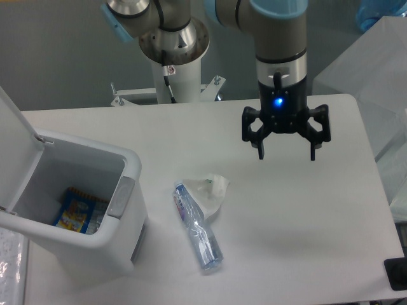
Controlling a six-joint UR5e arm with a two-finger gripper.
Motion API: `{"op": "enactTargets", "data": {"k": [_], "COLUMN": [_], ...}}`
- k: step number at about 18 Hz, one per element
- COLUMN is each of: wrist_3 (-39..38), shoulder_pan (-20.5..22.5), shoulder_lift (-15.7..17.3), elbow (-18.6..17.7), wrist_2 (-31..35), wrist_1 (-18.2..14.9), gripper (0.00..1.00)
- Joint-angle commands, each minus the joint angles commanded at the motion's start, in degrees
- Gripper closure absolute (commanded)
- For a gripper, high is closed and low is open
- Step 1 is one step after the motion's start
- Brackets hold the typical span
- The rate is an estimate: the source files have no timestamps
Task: Place the trash in the trash can
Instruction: 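Move the open gripper over the crumpled white tissue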
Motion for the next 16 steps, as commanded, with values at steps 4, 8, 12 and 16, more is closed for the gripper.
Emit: {"op": "enactTargets", "data": {"k": [4, 8, 12, 16], "wrist_3": [0.4, 1.0, 11.6, 16.3], "shoulder_pan": [-0.3, -0.7, -0.9, -2.4], "shoulder_lift": [1.2, 1.0, 1.0, -0.1], "elbow": [-5.7, -9.2, -11.6, -12.3], "wrist_2": [0.0, -1.0, -0.9, -0.9], "wrist_1": [0.1, 0.0, 0.0, 0.2], "gripper": [0.00, 0.00, 0.00, 0.00]}}
